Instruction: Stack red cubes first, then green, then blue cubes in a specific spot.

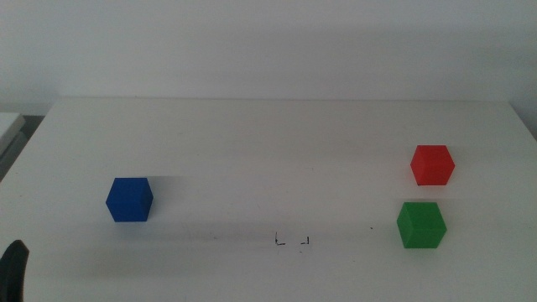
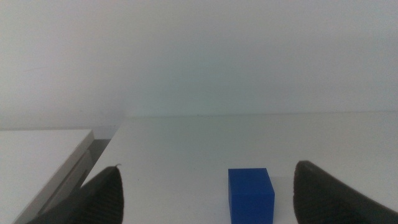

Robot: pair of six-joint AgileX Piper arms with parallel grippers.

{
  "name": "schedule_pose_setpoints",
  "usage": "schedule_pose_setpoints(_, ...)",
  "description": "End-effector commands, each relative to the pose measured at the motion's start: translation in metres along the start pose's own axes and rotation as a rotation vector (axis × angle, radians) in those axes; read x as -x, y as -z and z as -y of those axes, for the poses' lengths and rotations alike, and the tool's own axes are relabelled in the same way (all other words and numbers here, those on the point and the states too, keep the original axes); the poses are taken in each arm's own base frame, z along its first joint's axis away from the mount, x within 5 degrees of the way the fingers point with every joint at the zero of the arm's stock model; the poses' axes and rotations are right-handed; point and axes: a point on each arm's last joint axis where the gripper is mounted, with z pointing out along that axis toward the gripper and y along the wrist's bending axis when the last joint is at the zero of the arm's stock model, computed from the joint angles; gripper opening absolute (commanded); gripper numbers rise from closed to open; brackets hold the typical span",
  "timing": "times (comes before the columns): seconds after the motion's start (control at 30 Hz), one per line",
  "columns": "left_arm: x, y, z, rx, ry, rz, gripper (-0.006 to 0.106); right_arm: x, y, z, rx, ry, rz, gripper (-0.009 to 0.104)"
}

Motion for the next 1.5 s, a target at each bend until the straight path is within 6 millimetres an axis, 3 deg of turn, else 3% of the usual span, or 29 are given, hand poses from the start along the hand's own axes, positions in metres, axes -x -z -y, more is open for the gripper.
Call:
schedule_pose_setpoints(0.0,0.001,0.0,0.0,-0.001,0.01,0.017,0.094,0.004,0.002,0.0,0.002,-0.007,0.024,0.093)
schedule_pose_setpoints(0.17,0.001,0.0,0.0,-0.001,0.01,0.017,0.094,0.008,-0.006,0.002,-0.018,0.011,0.006,0.093)
schedule_pose_setpoints(0.4,0.001,0.0,0.0,-0.001,0.011,0.017,0.094,0.033,-0.042,0.001,-0.025,0.009,-0.177,0.093)
schedule_pose_setpoints(0.6,0.001,0.0,0.0,-0.001,0.011,0.017,0.094,0.054,-0.087,-0.01,-0.009,0.032,-0.274,0.093)
schedule_pose_setpoints(0.73,0.001,0.0,0.0,-0.001,0.011,0.017,0.094,0.055,-0.135,-0.024,-0.039,0.075,-0.339,0.093)
schedule_pose_setpoints(0.97,0.001,0.0,0.0,-0.001,0.011,0.017,0.094,0.02,-0.221,-0.034,-0.028,0.092,-0.543,0.093)
schedule_pose_setpoints(1.17,0.001,0.0,0.0,0.0,0.007,0.017,0.094,-0.019,-0.285,-0.031,-0.031,0.083,-0.708,0.093)
schedule_pose_setpoints(1.3,0.001,0.0,0.0,0.0,0.007,0.017,0.094,-0.047,-0.319,-0.028,-0.045,0.086,-0.804,0.093)
schedule_pose_setpoints(1.47,0.001,0.0,0.0,0.0,0.007,0.017,0.094,-0.074,-0.347,-0.024,-0.062,0.089,-0.887,0.093)
